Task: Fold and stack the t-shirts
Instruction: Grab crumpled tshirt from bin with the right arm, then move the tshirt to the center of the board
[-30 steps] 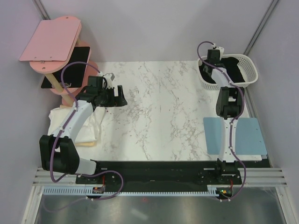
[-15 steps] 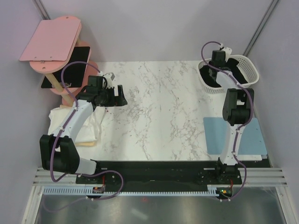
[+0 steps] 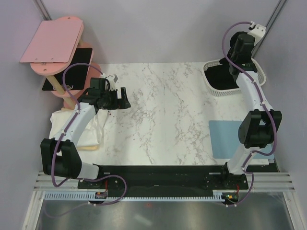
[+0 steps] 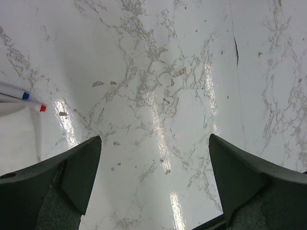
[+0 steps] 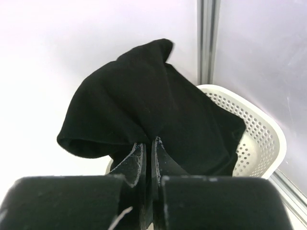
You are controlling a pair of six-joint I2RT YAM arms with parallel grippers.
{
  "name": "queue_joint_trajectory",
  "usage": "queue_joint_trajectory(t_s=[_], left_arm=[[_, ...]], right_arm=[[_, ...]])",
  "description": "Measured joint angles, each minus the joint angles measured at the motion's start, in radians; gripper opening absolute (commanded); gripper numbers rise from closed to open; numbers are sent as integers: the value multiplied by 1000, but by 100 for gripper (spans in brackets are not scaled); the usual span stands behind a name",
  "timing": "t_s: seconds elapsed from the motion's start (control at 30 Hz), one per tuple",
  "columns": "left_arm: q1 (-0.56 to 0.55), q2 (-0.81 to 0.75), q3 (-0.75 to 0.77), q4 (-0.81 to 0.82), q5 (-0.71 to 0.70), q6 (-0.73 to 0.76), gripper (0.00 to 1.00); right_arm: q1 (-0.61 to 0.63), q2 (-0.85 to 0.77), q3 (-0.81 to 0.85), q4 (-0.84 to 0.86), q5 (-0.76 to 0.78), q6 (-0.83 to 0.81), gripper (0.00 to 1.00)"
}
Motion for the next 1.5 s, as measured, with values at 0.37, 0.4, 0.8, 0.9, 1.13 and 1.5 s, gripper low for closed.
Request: queue_joint_trajectory(t_s=[0.37, 0.4, 0.8, 0.9, 1.13, 1.5], left_arm=[[0, -23, 0, 0, -10, 0, 100], [0, -31, 0, -1, -14, 0, 100], [1, -117, 0, 0, -106, -1, 100], [1, -117, 0, 1, -114, -2, 100], [1, -117, 0, 0, -111, -3, 100], [-7, -84, -37, 37, 21, -80, 100]], right_arm=[[237, -40, 122, -141, -71, -94, 0], [277, -44, 159, -159, -88, -100, 0], [592, -225, 77, -215, -285, -63, 0], [687, -212, -61, -202, -321, -45, 0], [828, -68, -401, -177, -439, 38, 23], [841, -23, -542, -83, -529, 116, 98]])
